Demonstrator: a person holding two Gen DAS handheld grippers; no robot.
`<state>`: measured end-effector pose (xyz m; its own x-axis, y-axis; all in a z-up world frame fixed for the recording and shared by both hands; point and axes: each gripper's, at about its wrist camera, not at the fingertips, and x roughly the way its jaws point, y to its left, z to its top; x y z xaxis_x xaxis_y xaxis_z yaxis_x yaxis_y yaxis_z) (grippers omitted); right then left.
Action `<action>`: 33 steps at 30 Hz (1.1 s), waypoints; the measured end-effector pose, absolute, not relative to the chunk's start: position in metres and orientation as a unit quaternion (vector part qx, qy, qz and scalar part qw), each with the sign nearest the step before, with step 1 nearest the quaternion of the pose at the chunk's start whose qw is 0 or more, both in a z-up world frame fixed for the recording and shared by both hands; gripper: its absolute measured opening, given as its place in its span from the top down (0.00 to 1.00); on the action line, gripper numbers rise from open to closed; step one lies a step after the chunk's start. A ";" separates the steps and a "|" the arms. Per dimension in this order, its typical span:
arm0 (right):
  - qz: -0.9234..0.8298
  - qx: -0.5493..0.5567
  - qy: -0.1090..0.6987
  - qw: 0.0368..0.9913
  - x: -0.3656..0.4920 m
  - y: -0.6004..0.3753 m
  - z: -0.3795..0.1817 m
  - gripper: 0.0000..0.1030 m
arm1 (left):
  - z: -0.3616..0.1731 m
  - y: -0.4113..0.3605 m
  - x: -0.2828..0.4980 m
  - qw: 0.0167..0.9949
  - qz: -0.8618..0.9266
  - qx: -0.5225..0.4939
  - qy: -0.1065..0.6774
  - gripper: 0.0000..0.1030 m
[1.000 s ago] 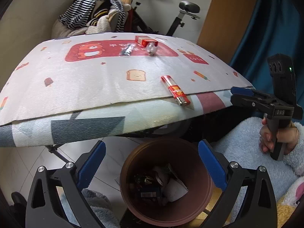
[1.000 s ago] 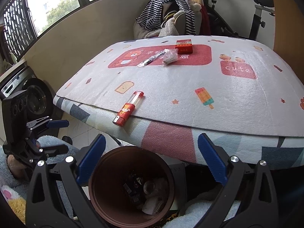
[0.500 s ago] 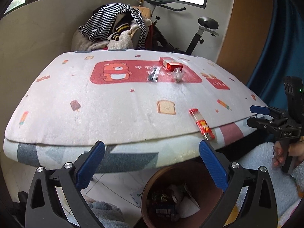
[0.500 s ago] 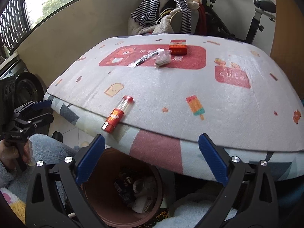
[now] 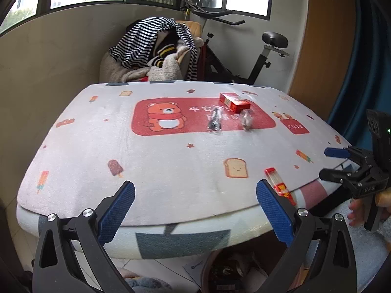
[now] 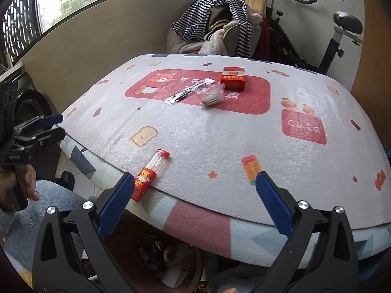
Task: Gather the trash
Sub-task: 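Grasp the red-and-white tube at the table edge with the right gripper, then grasp the clear plastic wrapper with the left gripper while the right holds the tube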
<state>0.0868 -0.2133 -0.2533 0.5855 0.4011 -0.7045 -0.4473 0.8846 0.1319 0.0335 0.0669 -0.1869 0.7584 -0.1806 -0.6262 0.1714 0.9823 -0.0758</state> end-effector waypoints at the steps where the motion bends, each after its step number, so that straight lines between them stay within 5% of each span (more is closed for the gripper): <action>1: 0.242 -0.027 0.394 0.886 0.089 -0.209 -0.254 0.05 | -0.187 0.070 0.036 0.938 -0.086 -0.004 0.335 0.06; 18: 0.208 -0.066 0.459 0.861 0.123 -0.139 -0.283 0.08 | -0.197 0.096 0.050 0.947 -0.059 -0.001 0.316 0.06; 24: 0.207 -0.106 0.459 0.858 0.114 -0.116 -0.283 0.30 | -0.199 0.100 0.052 0.950 -0.053 -0.005 0.308 0.06; 28: 0.220 -0.091 0.465 0.853 0.121 -0.124 -0.278 0.68 | -0.200 0.096 0.060 0.947 -0.057 0.001 0.317 0.06; 33: 0.205 -0.069 0.430 0.877 0.123 -0.146 -0.265 0.73 | -0.199 0.080 0.076 0.940 -0.091 0.006 0.329 0.06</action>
<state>0.1226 -0.1459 -0.2653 0.5465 0.3002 -0.7818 -0.4190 0.9063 0.0551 0.0765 0.0798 -0.1989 0.7666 -0.1674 -0.6200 0.1747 0.9834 -0.0494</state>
